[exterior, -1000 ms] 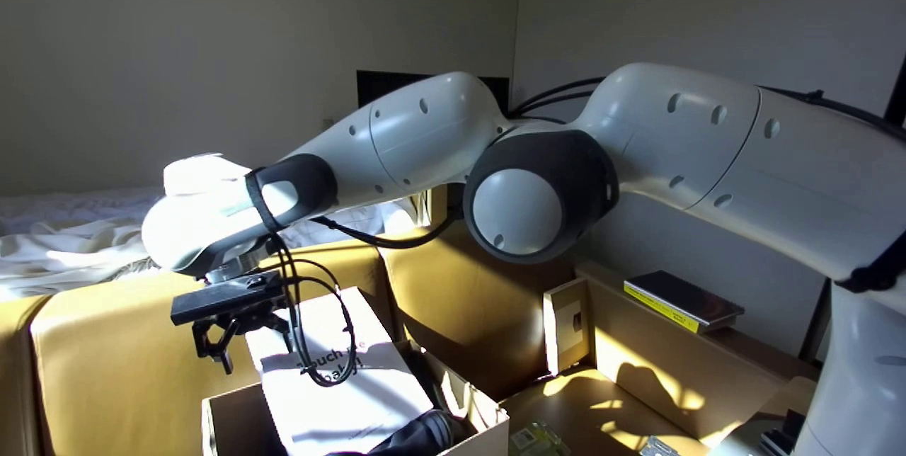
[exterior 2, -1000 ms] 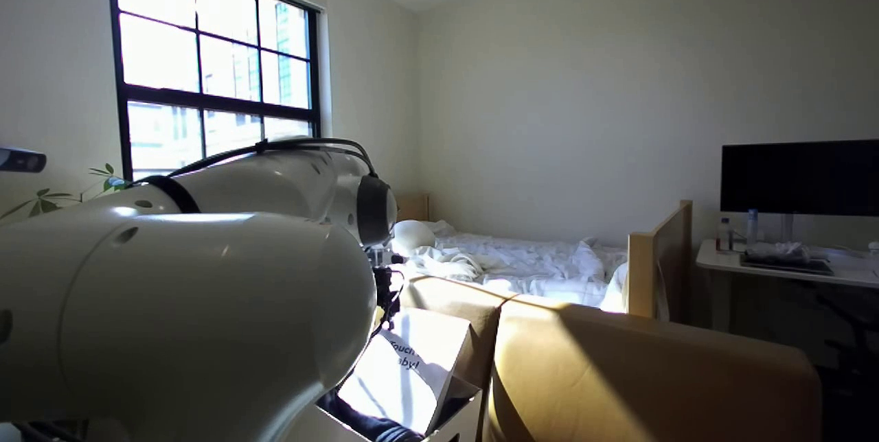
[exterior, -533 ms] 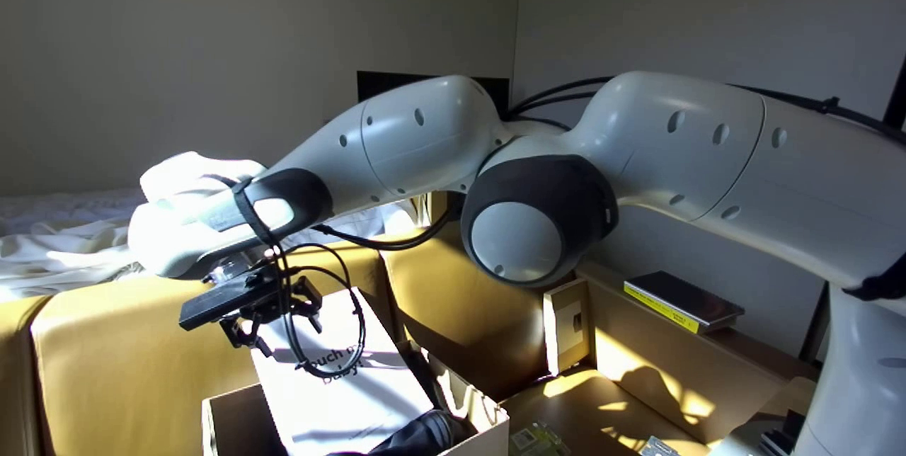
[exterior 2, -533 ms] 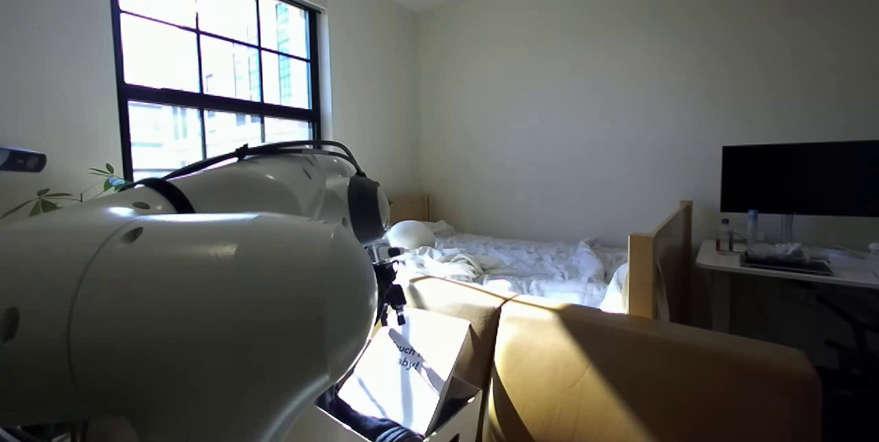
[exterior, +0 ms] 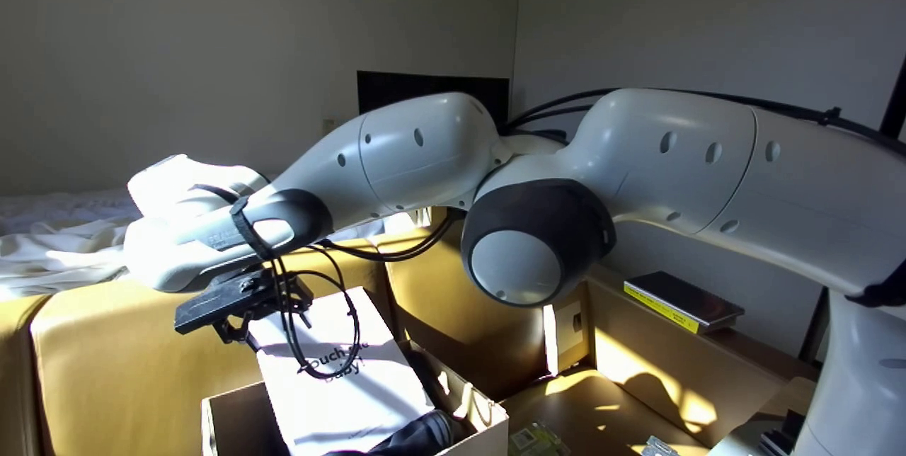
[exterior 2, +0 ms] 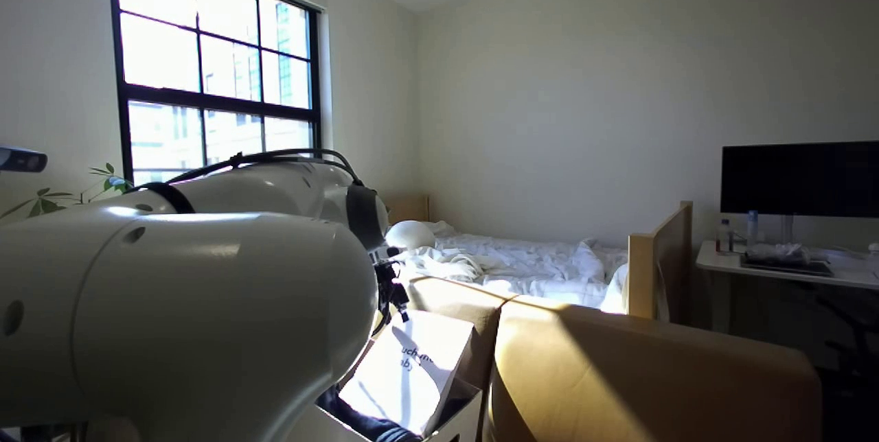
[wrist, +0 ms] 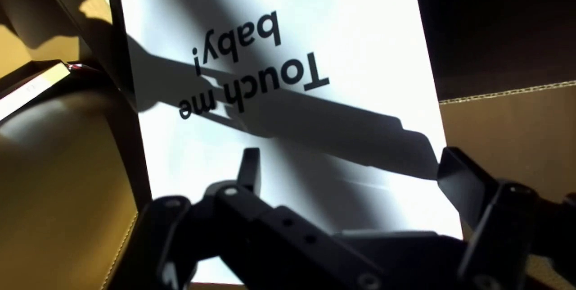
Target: Remove the white bag from the box
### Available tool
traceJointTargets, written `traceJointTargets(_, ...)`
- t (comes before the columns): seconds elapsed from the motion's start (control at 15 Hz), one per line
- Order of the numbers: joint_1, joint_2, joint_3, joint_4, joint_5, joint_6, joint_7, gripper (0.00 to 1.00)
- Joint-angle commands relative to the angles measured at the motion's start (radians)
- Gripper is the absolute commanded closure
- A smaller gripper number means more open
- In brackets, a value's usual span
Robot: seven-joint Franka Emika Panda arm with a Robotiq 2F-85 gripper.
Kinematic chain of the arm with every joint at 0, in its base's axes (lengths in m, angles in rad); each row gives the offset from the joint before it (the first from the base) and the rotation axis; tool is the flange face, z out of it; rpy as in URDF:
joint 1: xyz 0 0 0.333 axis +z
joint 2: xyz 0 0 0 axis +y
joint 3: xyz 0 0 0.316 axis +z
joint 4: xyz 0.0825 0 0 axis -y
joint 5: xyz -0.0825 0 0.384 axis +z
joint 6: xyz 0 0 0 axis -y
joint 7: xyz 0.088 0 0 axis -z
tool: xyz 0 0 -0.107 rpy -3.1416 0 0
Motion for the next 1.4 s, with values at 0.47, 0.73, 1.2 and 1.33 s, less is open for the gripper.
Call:
traceJointTargets(0.47,-0.056,0.186,0.067,0.264,-0.024,0.041,-0.14,0.0)
traceJointTargets(0.73,-0.047,0.169,0.087,0.128,0.006,0.226,-0.244,0.0)
traceJointTargets(1.2,-0.034,0.175,0.046,0.209,-0.053,-0.007,-0.135,0.0)
traceJointTargets(1.33,-0.032,0.174,0.025,0.233,-0.076,-0.103,-0.1,0.0)
